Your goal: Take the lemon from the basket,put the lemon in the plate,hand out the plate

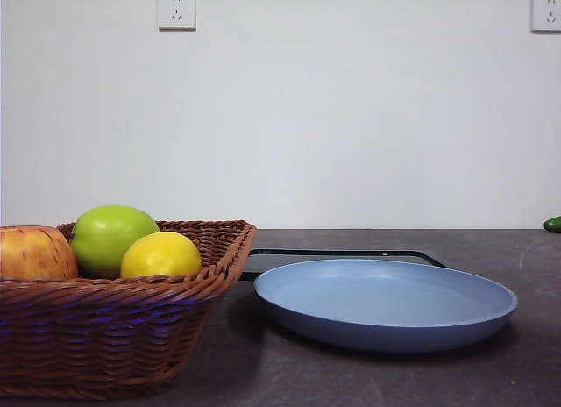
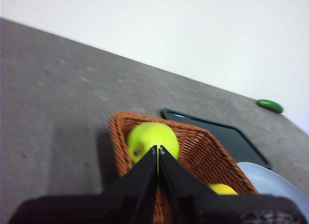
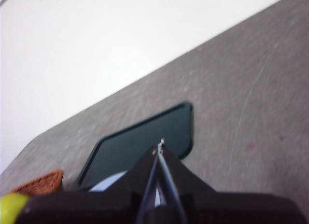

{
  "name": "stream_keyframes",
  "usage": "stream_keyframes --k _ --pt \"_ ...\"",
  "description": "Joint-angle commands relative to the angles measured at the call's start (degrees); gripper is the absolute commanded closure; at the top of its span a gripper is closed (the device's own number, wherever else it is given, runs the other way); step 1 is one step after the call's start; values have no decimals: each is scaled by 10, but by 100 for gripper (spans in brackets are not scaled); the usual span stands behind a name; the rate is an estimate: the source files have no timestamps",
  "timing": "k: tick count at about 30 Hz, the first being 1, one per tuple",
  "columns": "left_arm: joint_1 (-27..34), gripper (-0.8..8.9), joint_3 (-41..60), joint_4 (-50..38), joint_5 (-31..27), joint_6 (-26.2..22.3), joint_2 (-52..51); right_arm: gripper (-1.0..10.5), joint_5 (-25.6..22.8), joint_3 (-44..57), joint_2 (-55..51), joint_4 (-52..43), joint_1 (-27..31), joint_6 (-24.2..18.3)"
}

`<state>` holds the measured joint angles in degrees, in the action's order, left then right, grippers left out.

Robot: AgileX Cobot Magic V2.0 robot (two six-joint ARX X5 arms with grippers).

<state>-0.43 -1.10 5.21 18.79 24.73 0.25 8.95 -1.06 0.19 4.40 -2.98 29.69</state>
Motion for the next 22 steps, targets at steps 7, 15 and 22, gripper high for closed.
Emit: stream_keyframes --k 7,15,22 --pt "1 806 -105 93 7 22 52 944 1 -119 54 125 -1 -3" --pt "1 806 -235 115 57 -38 196 944 2 -253 170 191 -1 -103" --pt "-5 806 -356 197 75 -115 325 943 30 -366 297 278 -1 -179"
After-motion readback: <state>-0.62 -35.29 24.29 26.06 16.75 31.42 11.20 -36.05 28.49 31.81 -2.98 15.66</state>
